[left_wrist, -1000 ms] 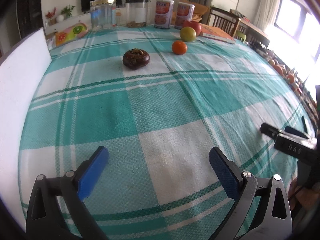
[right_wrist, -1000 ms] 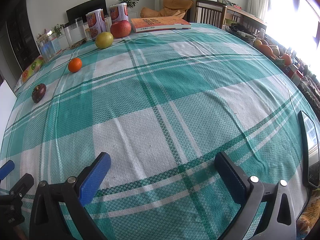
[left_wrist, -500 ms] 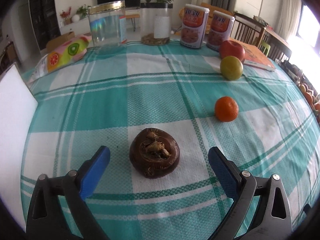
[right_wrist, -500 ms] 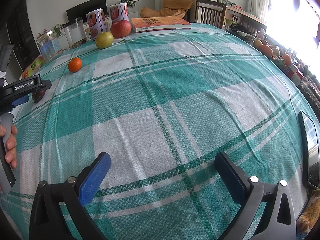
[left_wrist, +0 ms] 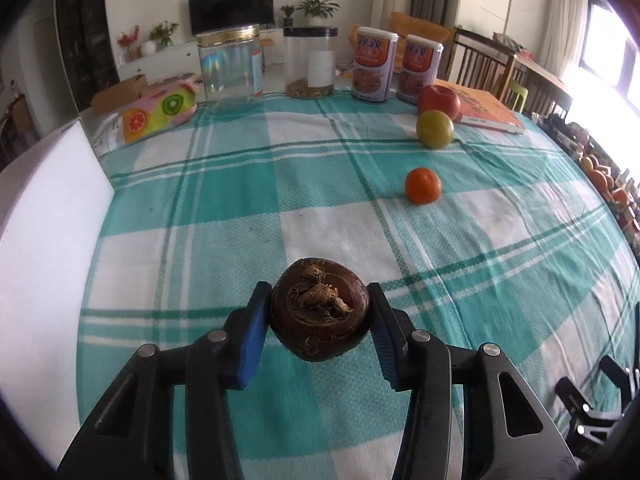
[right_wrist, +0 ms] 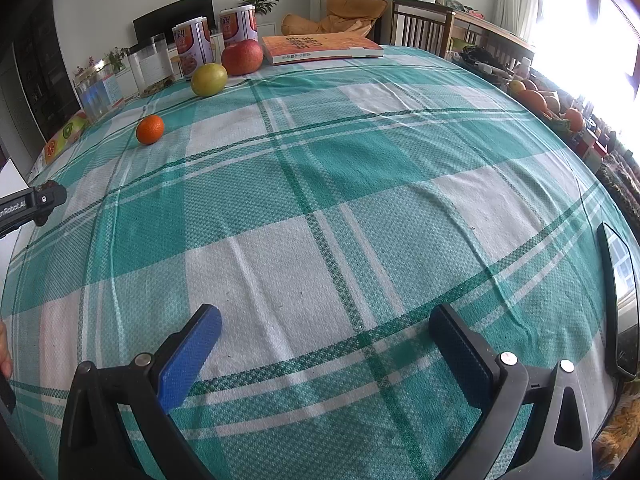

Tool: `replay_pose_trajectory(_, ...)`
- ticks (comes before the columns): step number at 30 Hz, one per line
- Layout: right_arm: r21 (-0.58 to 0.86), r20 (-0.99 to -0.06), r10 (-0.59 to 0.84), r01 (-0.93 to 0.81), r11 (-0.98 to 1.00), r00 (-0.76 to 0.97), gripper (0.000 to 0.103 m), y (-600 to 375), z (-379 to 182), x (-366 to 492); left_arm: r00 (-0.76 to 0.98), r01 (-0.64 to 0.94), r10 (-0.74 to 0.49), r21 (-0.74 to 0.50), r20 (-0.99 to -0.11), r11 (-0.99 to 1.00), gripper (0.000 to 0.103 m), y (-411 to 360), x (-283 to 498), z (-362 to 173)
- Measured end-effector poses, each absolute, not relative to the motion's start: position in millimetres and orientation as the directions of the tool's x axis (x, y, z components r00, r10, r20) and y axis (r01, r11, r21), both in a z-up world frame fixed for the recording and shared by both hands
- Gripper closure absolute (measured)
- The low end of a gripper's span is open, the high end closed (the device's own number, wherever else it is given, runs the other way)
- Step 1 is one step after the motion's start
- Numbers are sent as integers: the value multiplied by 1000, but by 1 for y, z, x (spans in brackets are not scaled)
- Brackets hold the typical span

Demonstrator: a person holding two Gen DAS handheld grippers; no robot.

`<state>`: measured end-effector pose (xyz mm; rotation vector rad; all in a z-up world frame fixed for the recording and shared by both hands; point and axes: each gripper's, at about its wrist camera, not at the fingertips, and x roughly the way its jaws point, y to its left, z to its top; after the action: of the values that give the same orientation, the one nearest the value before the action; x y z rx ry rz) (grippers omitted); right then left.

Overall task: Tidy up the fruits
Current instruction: 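Lower the dark fruit onto the cloth and open the left tool, then move the right tool to the second yellow round fruit and close on it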

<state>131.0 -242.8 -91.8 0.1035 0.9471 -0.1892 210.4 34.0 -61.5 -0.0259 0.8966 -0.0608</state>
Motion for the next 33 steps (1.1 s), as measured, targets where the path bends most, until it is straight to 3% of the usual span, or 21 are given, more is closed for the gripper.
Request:
replay_pose_trajectory(12,5,-814,-116,206,979,569,0,-243,-92,131,579,97,-78,-26,-811,995,51,40,128,-90)
replay_pose_trajectory(13,5,-814,-116,206,979,569,0,-243,-92,131,599,100,-82,-28,-797,995,40,40,125,-89)
replay_pose_trajectory(14,5,-814,-116,206,979,569,0,-243,-92,131,602,95,-72,-19,-796,995,24,39,125,-89)
replay_pose_trajectory(16,5,-814,-116,206,979,569,0,-243,-92,131,609,88,-59,-7,-791,996,15,39,125,-92)
replay_pose_trajectory(23,4,-814,-116,206,979,569,0,-243,-92,131,597,80,-58,-13,-800,997,6,42,125,-99)
replay_pose_trajectory(33,4,-815,-116,206,979,568,0,-243,-92,131,594,83,-56,-8,-803,997,3,41,126,-100)
